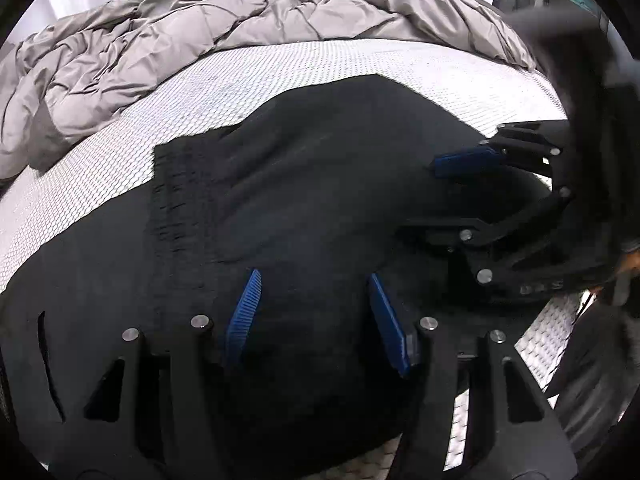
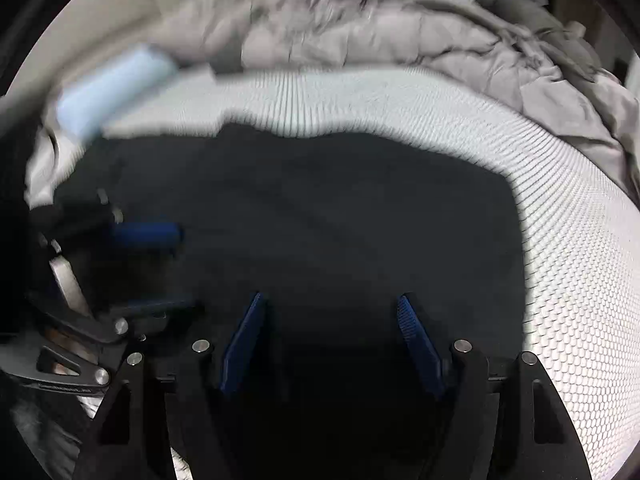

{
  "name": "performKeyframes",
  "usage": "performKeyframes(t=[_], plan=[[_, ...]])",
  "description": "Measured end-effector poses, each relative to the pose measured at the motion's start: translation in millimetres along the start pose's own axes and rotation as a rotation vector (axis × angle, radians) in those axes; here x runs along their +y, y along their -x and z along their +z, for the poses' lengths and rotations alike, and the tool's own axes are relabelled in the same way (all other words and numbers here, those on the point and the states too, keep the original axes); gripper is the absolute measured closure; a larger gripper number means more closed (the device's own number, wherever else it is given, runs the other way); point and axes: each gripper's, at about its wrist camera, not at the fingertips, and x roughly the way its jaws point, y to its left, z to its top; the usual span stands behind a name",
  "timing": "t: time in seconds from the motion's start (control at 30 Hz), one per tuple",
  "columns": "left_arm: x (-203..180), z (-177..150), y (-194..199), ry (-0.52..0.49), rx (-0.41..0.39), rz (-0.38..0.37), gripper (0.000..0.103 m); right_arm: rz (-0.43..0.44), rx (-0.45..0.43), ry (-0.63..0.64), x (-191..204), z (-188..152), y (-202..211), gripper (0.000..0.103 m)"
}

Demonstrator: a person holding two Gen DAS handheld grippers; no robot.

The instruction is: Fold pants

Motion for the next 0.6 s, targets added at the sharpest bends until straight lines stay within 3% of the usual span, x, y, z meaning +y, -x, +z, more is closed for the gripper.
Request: performKeyframes(t=[0.1, 0.23, 0.33, 0.4, 0.47, 0.53, 0.6], plan=[[12.5, -13.0, 13.5, 0.013, -0.011, -0.049, 0.046, -0.061, 0.009, 0.020, -18.4, -15.7, 3.1, 0.033], [7.6, -15.5, 40.4, 0.040, -0.063, 0.003, 0.045, -0.169, 0.000, -0.062, -58.3, -39.5, 23.1, 0.032], [-13.2, -7.8, 45.1, 0.012, -0.094, -0.094, 0.045, -0.152, -0.065, -0.163, -66.0, -45.0, 46.1, 0.034], [-26.6, -8.0, 31.5, -0.028, -0.053, -0.113, 0.045, -0.062, -0.127, -0.106, -41.2, -39.4, 55.2, 0.034], [-30.6, -13.6, 14.7, -0.042, -0.004, -0.092, 0.045, 0.059, -0.105, -0.050, -15.5, -34.4, 43.9, 0.034], [-29.9, -22.9, 17.0, -0.060, -0.003, -0.097, 0.045, 0.034, -0.041, 0.020, 3.6, -38.5, 27.0, 0.034], [-24.5, -33.6, 27.1, -0.073, -0.010, -0.099, 0.045, -0.017, -0.037, 0.089, 2.9, -47.8, 23.3, 0.035]])
